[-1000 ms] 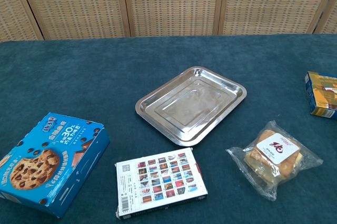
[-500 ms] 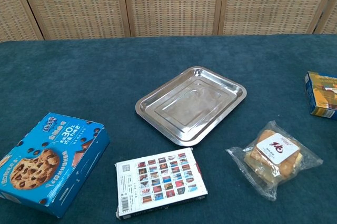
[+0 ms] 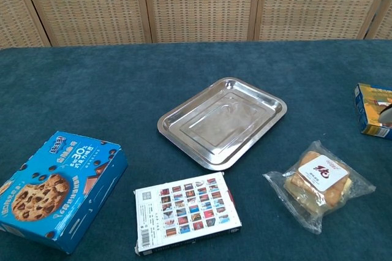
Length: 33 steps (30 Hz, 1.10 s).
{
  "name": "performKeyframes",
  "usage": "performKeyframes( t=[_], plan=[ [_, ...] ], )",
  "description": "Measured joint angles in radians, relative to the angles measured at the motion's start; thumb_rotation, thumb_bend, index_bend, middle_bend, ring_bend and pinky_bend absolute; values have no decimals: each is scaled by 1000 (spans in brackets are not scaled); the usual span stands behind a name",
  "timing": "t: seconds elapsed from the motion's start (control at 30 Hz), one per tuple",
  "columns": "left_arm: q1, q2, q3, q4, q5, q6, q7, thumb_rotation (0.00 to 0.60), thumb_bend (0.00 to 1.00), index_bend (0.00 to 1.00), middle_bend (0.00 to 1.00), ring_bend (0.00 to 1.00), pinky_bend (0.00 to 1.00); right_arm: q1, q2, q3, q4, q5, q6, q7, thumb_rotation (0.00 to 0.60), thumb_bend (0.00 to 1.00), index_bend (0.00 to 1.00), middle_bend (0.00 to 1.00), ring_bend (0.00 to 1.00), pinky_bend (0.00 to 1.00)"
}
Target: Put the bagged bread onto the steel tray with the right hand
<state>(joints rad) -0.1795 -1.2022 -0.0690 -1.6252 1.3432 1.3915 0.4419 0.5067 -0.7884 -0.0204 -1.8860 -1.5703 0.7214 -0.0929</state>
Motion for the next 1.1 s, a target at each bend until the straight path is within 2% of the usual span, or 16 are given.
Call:
performKeyframes(
  t=[0.23, 0.47, 0.87, 1.1],
  plan=[
    [-3, -7, 4, 5, -1, -6, 9, 600, 424, 0, 0, 0, 0, -11, -7, -4, -37, 10, 35, -51, 600, 312, 0, 0, 0, 0],
    [-9, -7, 3, 4, -12, -22, 3, 600, 424, 0, 0, 0, 0, 3, -26, 17, -38, 64, 33, -72, 600, 312, 0, 0, 0, 0],
    [-9, -1, 19, 8, -5, -33, -21, 600, 424, 0, 0, 0, 0, 31, -49, 27, -144, 201, 22, -223, 600, 313, 0, 0, 0, 0],
    [-7, 0, 19, 24, -8, -34, -38, 600, 424, 0, 0, 0, 0, 30, -76, 9, -203, 275, 59, -366, 600, 312, 0, 0, 0, 0]
  ],
)
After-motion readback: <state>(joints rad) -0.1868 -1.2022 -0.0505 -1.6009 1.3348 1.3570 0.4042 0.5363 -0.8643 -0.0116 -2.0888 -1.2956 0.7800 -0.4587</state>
